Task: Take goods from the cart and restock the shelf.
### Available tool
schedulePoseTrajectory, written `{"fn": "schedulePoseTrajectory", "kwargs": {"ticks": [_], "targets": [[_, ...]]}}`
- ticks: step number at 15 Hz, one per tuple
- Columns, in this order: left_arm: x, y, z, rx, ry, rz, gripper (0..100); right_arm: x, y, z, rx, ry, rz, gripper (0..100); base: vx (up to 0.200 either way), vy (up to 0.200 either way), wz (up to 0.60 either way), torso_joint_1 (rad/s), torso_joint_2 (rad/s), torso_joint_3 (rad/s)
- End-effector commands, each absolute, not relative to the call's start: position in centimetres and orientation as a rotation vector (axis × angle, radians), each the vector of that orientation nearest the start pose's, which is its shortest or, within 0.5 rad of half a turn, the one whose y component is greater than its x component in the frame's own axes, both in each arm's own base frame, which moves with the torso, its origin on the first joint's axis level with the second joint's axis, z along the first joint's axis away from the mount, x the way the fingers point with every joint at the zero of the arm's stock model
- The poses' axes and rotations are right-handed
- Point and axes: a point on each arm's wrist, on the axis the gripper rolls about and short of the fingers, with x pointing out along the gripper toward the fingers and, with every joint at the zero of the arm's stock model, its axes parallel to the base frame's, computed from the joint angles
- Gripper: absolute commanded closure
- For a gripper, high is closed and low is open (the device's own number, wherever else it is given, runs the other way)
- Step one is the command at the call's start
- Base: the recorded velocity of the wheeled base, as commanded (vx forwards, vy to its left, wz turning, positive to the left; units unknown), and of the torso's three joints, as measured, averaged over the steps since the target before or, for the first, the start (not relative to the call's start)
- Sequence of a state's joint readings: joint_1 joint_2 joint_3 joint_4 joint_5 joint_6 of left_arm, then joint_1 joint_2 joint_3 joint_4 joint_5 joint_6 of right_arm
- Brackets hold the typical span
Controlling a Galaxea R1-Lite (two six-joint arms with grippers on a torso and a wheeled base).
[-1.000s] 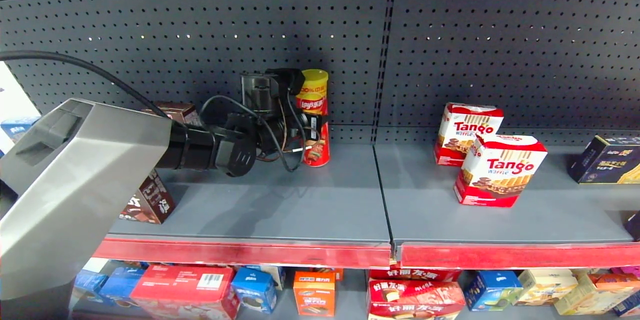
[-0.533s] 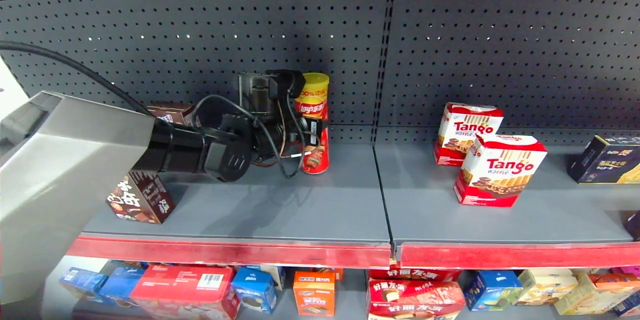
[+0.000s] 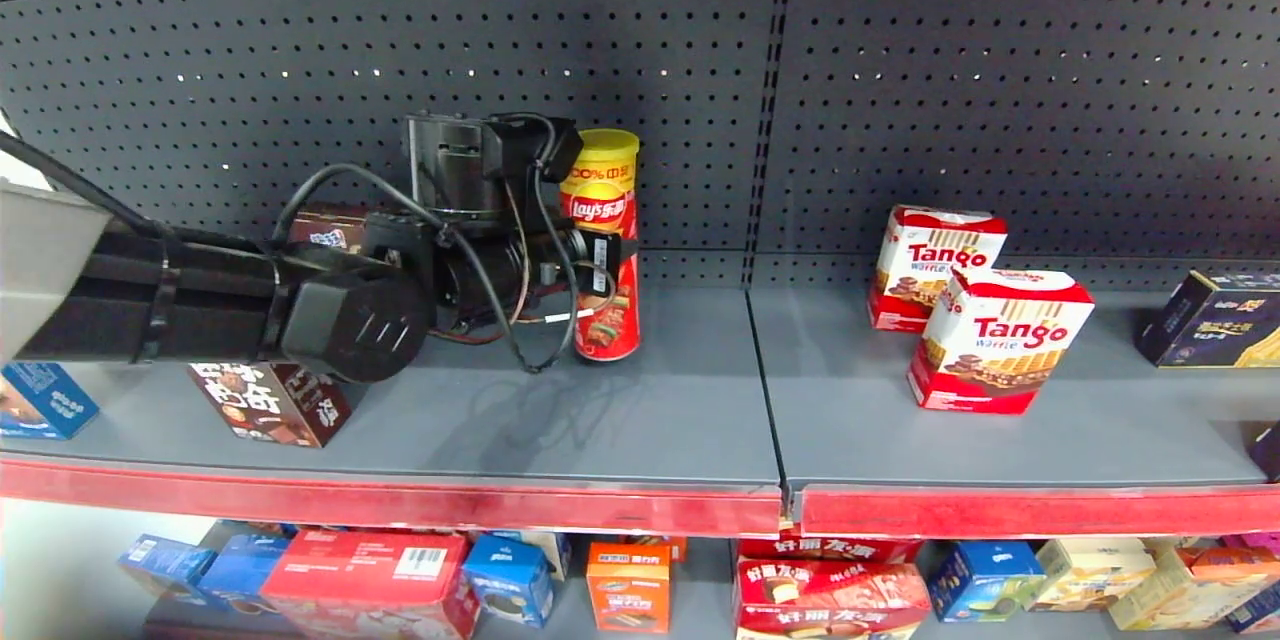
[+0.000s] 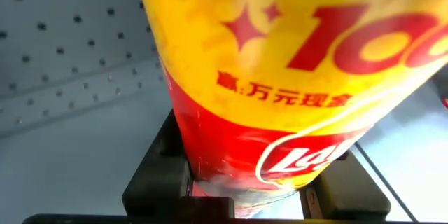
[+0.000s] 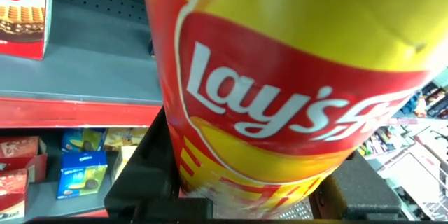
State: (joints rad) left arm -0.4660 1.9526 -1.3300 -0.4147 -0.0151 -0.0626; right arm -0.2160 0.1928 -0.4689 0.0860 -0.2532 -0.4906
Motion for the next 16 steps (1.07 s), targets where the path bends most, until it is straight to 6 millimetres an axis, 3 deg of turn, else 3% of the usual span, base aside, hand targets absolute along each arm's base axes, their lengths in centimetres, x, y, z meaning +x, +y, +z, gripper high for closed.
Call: {"fn": "schedulePoseTrajectory", "kwargs": {"ticks": [1, 5, 7, 10, 16], "targets": [[33.0, -17.5, 23.0, -0.016, 0.202, -0.492, 100, -5.0, 0.5, 19.6, -0.476, -0.087, -0.507, 100, 0.0, 0.0, 0.0, 0.0, 0.0, 0.0], [30.0, -16.1, 23.4, -0.013, 0.218, -0.502, 100, -5.3, 0.6, 19.4, -0.476, -0.101, -0.51, 100, 0.0, 0.0, 0.0, 0.0, 0.0, 0.0], [27.4, -15.5, 22.8, -0.003, 0.248, -0.522, 100, -5.7, 0.6, 19.1, -0.476, -0.096, -0.504, 100, 0.0, 0.0, 0.0, 0.0, 0.0, 0.0], [25.7, -15.1, 21.6, 0.013, 0.293, -0.54, 100, -6.1, 0.7, 18.6, -0.476, -0.095, -0.503, 100, 0.0, 0.0, 0.0, 0.0, 0.0, 0.0], [26.6, -15.5, 20.8, 0.019, 0.32, -0.532, 100, -6.6, 0.8, 18.7, -0.475, -0.1, -0.494, 100, 0.0, 0.0, 0.0, 0.0, 0.0, 0.0]]}}
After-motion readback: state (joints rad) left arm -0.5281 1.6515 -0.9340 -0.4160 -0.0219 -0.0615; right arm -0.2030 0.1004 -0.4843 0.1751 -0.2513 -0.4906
